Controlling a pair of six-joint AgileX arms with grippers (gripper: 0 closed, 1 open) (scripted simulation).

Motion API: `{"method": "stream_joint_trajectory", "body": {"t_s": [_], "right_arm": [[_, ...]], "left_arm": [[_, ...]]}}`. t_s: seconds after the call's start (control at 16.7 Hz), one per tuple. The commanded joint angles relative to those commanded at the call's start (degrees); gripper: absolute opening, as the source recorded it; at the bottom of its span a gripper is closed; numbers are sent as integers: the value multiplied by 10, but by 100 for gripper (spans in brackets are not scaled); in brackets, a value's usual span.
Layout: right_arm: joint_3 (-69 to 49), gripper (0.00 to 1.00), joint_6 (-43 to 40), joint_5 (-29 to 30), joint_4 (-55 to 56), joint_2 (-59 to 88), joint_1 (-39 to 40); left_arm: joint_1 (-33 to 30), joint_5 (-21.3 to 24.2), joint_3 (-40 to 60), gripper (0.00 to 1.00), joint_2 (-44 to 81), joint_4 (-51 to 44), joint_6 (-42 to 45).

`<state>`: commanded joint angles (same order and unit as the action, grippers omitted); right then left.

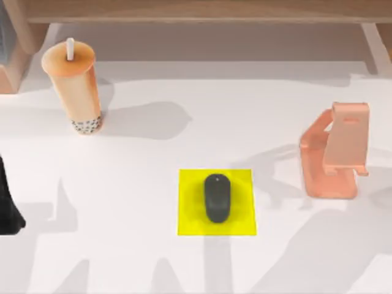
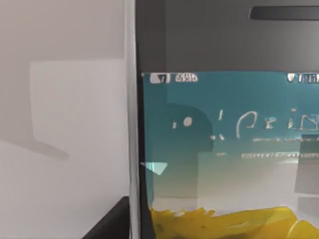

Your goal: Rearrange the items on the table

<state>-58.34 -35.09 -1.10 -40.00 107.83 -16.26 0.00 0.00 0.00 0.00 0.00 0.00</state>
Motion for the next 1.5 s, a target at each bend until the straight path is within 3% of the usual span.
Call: {"method": "stream_joint_trajectory", "body": {"t_s": [1.14, 1.5], "right_arm": [[-39, 0, 1, 0, -77, -48, 0], [-29, 0, 121, 54, -38, -142, 98]], "left_arm": [[0, 0, 0, 100, 0, 0, 0], [0, 0, 0, 100, 0, 0, 0]]}}
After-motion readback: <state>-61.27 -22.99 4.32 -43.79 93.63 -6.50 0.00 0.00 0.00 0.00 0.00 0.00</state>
